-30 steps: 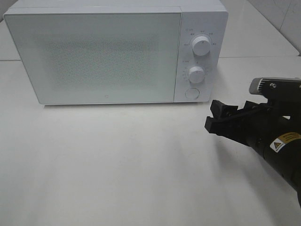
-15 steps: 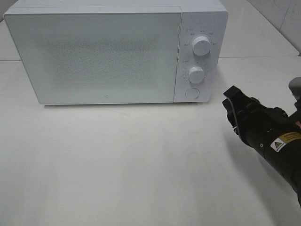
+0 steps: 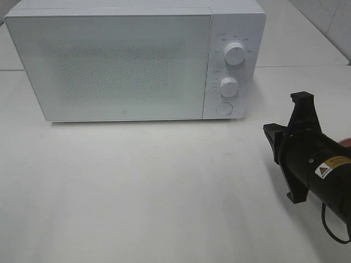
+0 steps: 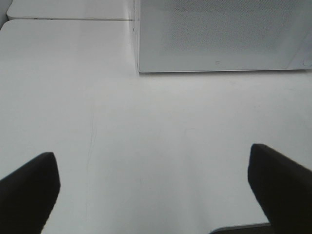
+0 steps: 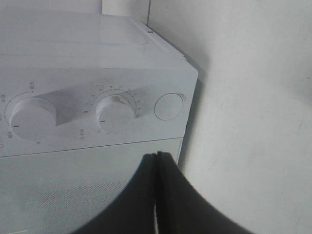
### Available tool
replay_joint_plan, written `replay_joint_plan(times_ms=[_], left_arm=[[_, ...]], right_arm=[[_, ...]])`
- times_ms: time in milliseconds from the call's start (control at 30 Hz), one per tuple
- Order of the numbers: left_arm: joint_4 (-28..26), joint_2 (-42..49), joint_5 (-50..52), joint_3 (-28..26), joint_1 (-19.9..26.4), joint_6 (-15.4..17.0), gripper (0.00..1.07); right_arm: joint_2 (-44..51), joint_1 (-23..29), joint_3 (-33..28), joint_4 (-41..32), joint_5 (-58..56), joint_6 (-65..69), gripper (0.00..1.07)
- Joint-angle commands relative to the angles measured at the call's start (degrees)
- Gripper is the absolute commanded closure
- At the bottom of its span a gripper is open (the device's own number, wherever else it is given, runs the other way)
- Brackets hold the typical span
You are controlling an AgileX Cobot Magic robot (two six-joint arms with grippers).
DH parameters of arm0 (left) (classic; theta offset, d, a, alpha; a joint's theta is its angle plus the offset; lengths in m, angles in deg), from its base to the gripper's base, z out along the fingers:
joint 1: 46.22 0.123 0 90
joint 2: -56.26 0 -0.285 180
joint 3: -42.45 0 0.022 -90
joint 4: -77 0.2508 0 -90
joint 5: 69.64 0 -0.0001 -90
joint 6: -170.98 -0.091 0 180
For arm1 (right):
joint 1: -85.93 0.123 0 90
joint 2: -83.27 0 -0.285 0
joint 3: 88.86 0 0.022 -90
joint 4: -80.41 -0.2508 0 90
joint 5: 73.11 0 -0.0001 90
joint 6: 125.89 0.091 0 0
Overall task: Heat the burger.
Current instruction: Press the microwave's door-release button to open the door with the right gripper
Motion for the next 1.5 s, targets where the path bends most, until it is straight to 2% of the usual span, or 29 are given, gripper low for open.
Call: replay_joint_plan(times_ms=[33,133,500,667,900,1233,1500], left_arm=[[-0.3,1.3,0.5,0.0,0.2,0.2,0.09],[-0.3,1.3,0.5,0.0,0.2,0.2,0.09],[-0.3,1.3,0.5,0.0,0.2,0.2,0.09],[-0.3,1.3,0.5,0.0,0.2,0.2,0.09],[-0.3,1.3,0.5,0.0,0.2,0.2,0.09],[-0.3,1.3,0.5,0.0,0.2,0.2,0.09],[-0.3,1.3,0.5,0.0,0.2,0.2,0.09]], right_arm=[[0.2,0.2,0.1,-0.7,-1.3,0.6,1.07],[0.1,0.1,0.1,-1.9,-1.9,0.6,1.07],[-8.1,0.1,6.4,-2.7,-1.8,1.3,1.07],[-12.8,0.1,11.9,-2.8,-1.7,1.3,1.07],[-16.2,-0.1,16.2,-3.7,-2.2,1.3,1.07],[-19.2,-4.2,23.3,-3.3,-6.4,-0.1,1.07],[-23.1,-4.5,28.4,-5.0,-8.3,0.4,1.07]])
